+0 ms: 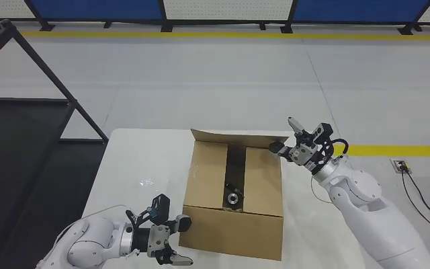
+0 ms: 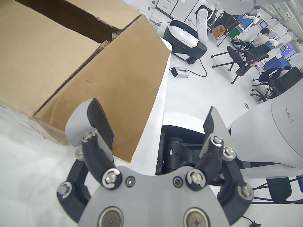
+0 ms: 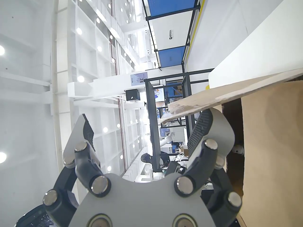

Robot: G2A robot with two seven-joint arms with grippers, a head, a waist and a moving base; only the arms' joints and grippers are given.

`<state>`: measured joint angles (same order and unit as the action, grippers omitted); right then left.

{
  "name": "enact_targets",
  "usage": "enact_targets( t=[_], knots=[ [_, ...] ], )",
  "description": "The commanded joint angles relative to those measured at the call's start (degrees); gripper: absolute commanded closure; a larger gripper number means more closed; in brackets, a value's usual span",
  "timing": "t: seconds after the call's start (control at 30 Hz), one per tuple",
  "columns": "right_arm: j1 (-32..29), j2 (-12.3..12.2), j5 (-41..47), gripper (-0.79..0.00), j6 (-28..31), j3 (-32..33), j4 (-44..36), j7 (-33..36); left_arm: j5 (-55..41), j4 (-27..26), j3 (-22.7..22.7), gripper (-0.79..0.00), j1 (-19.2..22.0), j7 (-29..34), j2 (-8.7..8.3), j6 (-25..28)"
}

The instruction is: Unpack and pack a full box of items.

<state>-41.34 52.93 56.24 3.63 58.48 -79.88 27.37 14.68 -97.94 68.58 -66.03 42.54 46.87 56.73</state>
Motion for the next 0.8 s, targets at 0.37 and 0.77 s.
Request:
enact_targets(
  t=[0.37, 0.77],
  knots=[
    [2.75, 1.95, 2.69, -0.785, 0.58, -1.31, 1.06, -1.58, 0.0, 0.0, 0.0, -0.785, 0.0, 0.0, 0.0, 0.0],
    [13.98, 8.36, 3.85, -0.785, -1.6, -9.17, 14.57, -14.4, 0.0, 0.0, 0.0, -0.785, 0.0, 0.0, 0.0, 0.0]
  ],
)
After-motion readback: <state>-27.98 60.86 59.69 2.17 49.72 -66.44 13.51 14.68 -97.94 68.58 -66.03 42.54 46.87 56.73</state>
